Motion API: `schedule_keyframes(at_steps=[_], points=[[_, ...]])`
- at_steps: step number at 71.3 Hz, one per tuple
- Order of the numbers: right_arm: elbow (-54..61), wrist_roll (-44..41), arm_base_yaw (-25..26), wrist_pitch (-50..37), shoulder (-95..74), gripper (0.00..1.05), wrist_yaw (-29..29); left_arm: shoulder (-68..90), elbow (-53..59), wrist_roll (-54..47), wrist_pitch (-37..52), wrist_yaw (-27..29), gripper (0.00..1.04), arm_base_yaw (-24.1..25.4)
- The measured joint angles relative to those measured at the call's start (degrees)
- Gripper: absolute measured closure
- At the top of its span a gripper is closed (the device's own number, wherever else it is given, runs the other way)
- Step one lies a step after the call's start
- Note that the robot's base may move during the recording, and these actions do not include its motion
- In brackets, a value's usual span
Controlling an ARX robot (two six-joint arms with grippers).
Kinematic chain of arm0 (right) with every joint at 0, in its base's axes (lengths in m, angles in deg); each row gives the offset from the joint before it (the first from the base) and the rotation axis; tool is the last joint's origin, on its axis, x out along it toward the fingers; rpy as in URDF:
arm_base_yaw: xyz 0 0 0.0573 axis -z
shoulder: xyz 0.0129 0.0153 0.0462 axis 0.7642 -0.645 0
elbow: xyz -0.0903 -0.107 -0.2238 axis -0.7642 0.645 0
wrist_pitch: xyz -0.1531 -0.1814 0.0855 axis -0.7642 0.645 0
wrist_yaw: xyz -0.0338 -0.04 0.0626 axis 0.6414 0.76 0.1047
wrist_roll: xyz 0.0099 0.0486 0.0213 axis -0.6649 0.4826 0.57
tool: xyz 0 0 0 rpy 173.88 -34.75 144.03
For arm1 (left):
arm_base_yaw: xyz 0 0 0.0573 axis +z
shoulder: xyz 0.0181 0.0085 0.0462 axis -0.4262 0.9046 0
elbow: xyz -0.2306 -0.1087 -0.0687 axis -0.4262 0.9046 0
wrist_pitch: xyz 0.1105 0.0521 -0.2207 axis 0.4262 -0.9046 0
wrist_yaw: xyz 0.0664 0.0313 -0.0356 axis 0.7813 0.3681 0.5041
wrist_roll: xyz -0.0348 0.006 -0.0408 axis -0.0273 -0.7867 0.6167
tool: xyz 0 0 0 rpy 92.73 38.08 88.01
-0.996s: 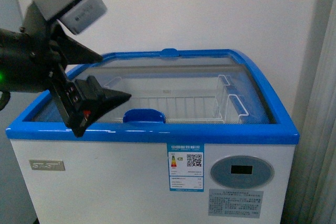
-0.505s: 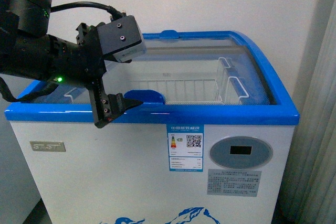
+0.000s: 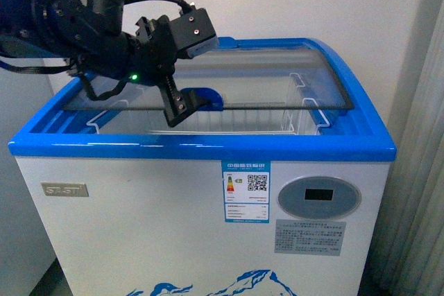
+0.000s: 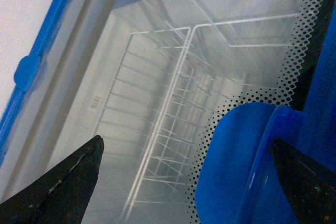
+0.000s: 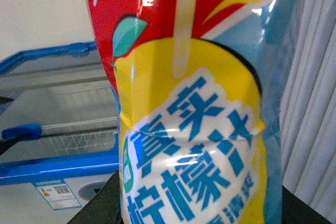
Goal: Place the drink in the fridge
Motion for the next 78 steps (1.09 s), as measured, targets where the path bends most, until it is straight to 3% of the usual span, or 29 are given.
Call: schedule_keyframes(at_steps=[25, 38, 48, 54, 59, 64, 78], points=[[0.0, 0.0, 0.0, 0.0, 0.0, 0.65, -0.02, 21.94, -39.6, 10.12, -11.04, 10.97, 0.08, -0.22], [0.0, 0.0, 0.0, 0.0, 0.0, 0.65, 0.02, 28.48, -50.23, 12.96, -11.06, 14.64, 0.08, -0.31], [0.0, 0.02, -0.02, 0.0, 0.0, 0.65, 0.02, 32.35, -55.98, 18.69, -9.25, 24.72, 0.08, -0.13], [0.0, 0.04, -0.02, 0.0, 0.0, 0.65, 0.15, 32.74, -57.99, 26.1, -11.54, 27.34, 0.08, -0.09], [0.0, 0.02, -0.02, 0.0, 0.0, 0.65, -0.04, 30.12, -53.27, 32.61, -9.49, 30.56, 0.08, -0.37], [0.0, 0.04, -0.02, 0.0, 0.0, 0.65, -0.02, 19.67, -34.8, 45.42, -1.62, 33.57, 0.08, -0.42], [0.0, 0.11, -0.02, 0.0, 0.0, 0.65, 0.02, -12.81, 5.75, 61.77, 7.63, 28.96, 0.08, 3.8]])
